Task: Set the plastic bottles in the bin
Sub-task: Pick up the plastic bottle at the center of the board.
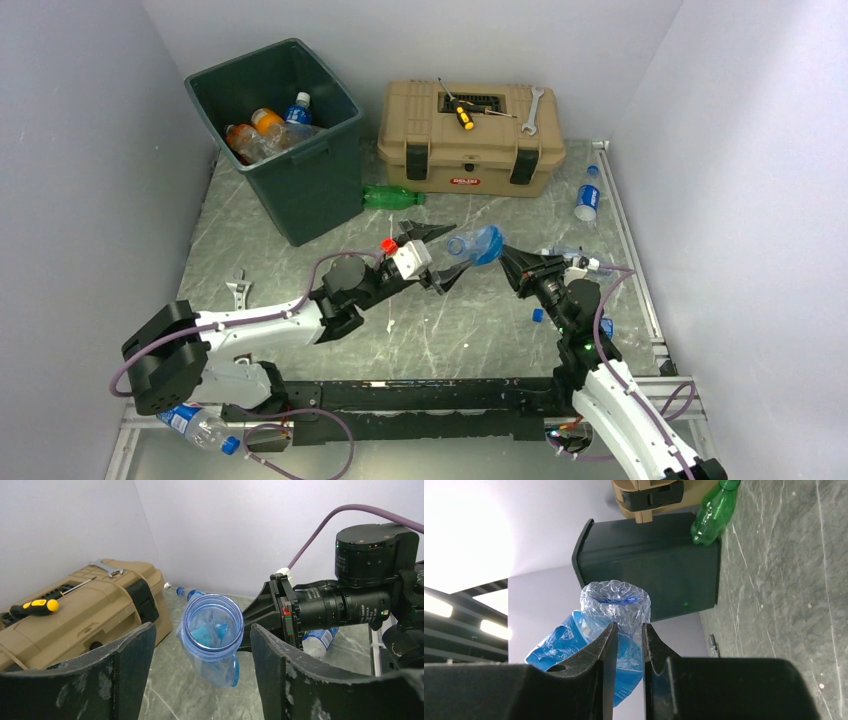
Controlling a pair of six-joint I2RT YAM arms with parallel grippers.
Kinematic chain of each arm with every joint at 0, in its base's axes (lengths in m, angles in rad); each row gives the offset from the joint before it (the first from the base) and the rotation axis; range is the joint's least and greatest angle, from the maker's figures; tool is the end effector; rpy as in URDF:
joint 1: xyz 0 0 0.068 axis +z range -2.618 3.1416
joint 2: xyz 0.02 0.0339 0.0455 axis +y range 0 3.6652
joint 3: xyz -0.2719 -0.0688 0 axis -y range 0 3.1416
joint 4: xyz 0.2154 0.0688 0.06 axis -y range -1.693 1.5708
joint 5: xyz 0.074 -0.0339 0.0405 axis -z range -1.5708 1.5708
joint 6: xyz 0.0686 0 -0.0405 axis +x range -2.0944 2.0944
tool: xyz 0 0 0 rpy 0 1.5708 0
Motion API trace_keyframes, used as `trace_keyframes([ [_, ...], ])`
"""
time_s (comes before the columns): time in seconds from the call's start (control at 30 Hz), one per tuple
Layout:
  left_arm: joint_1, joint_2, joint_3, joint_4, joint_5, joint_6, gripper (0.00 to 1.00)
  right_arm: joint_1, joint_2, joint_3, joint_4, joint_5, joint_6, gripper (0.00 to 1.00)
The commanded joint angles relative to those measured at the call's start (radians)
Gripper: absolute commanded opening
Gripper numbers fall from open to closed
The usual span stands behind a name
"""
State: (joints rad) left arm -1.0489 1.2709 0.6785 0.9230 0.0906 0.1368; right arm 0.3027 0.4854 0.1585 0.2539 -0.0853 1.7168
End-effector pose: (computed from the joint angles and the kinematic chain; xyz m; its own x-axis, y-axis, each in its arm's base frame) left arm 0.1374 -0.2514 0.3490 0.2839 -0.2212 -0.9330 0.8754 0.4567 0.1581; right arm 0.1364 0.0487 0.2176 -0.3640 0.9190 0.1512 0.1239 -0.1132 0.9858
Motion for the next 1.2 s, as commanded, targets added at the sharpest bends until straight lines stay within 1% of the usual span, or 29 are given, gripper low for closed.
trace_keyframes([
  [0.0,-0.005,0.022,0.049,0.04,-0.021,-0.023,0.71,0.001,0.002,0.038,0.032,-0.032,-0.013,0.0],
  [0.07,-0.005,0.033,0.06,0.03,-0.013,-0.03,0.63,0.002,0.004,0.036,0.033,-0.037,-0.018,0.0],
  [0.1,-0.005,0.039,0.061,0.034,-0.01,-0.034,0.56,0.003,0.006,0.037,0.033,-0.041,-0.021,0.0],
  [0.17,-0.005,0.049,0.062,0.053,-0.01,-0.042,0.37,0.002,0.008,0.039,0.036,-0.049,-0.032,0.0],
  [0.23,-0.005,0.054,0.064,0.066,-0.011,-0.047,0.22,0.002,0.014,0.041,0.051,-0.065,-0.058,0.0],
  [0.27,-0.005,0.054,0.067,0.067,-0.012,-0.049,0.13,0.002,0.018,0.046,0.061,-0.081,-0.087,0.08],
  [0.3,-0.005,0.053,0.069,0.066,-0.013,-0.049,0.05,0.001,0.024,0.056,0.058,-0.106,-0.124,0.28],
  [0.33,-0.005,0.05,0.071,0.061,-0.018,-0.049,0.0,0.001,0.032,0.077,0.046,-0.139,-0.169,0.53],
  [0.37,-0.005,0.04,0.072,0.052,-0.025,-0.051,0.0,-0.002,0.038,0.11,0.003,-0.173,-0.236,0.72],
  [0.43,-0.005,0.004,0.071,0.007,-0.053,-0.042,0.0,-0.022,0.047,0.212,-0.163,-0.23,-0.412,0.98],
  [0.47,-0.005,-0.027,0.077,-0.041,-0.076,-0.038,0.0,-0.034,0.053,0.272,-0.257,-0.245,-0.52,1.0],
  [0.5,-0.004,-0.061,0.093,-0.127,-0.086,-0.032,0.0,-0.041,0.057,0.335,-0.346,-0.252,-0.628,1.0],
  [0.53,-0.001,-0.104,0.126,-0.253,-0.13,-0.021,0.0,-0.046,0.058,0.387,-0.405,-0.262,-0.745,1.0],
  [0.57,0.005,-0.145,0.18,-0.426,-0.157,-0.026,0.0,-0.046,0.052,0.437,-0.449,-0.277,-0.856,1.0],
  [0.6,0.026,-0.173,0.248,-0.591,-0.145,-0.045,0.0,-0.047,0.04,0.481,-0.481,-0.299,-0.974,1.0],
  [0.63,0.071,-0.189,0.324,-0.76,-0.08,-0.074,0.0,-0.046,0.023,0.509,-0.5,-0.345,-1.07,1.0],
  [0.67,0.13,-0.195,0.39,-0.906,0.027,-0.105,0.0,-0.036,0.004,0.529,-0.52,-0.363,-1.16,1.0],
  [0.7,0.193,-0.189,0.476,-1.021,0.146,-0.145,0.0,-0.003,-0.018,0.545,-0.55,-0.32,-1.223,1.0],
  [0.77,0.313,-0.156,0.588,-1.199,0.392,-0.214,0.0,0.091,-0.05,0.539,-0.548,-0.277,-1.3,1.0],
  [0.83,0.393,-0.101,0.683,-1.327,0.639,-0.255,0.0,0.144,-0.05,0.527,-0.537,-0.299,-1.345,0.99],
  [0.87,0.414,-0.079,0.71,-1.349,0.746,-0.277,0.0,0.162,-0.051,0.517,-0.504,-0.329,-1.365,0.98],
  [0.9,0.425,-0.063,0.718,-1.336,0.842,-0.307,0.0,0.181,-0.06,0.504,-0.471,-0.369,-1.372,0.98],
  [1.0,0.431,-0.038,0.686,-1.199,1.051,-0.426,0.0,0.21,-0.058,0.484,-0.328,-0.51,-1.357,1.0],
  [1.07,0.431,-0.036,0.639,-1.03,1.144,-0.55,0.0,0.214,-0.018,0.492,-0.27,-0.591,-1.331,1.0],
  [1.13,0.431,-0.039,0.598,-0.887,1.171,-0.634,0.0,0.219,0.02,0.499,-0.214,-0.634,-1.302,1.0],
  [1.17,0.431,-0.039,0.588,-0.85,1.175,-0.654,0.0,0.222,0.032,0.496,-0.186,-0.641,-1.287,1.0],
])
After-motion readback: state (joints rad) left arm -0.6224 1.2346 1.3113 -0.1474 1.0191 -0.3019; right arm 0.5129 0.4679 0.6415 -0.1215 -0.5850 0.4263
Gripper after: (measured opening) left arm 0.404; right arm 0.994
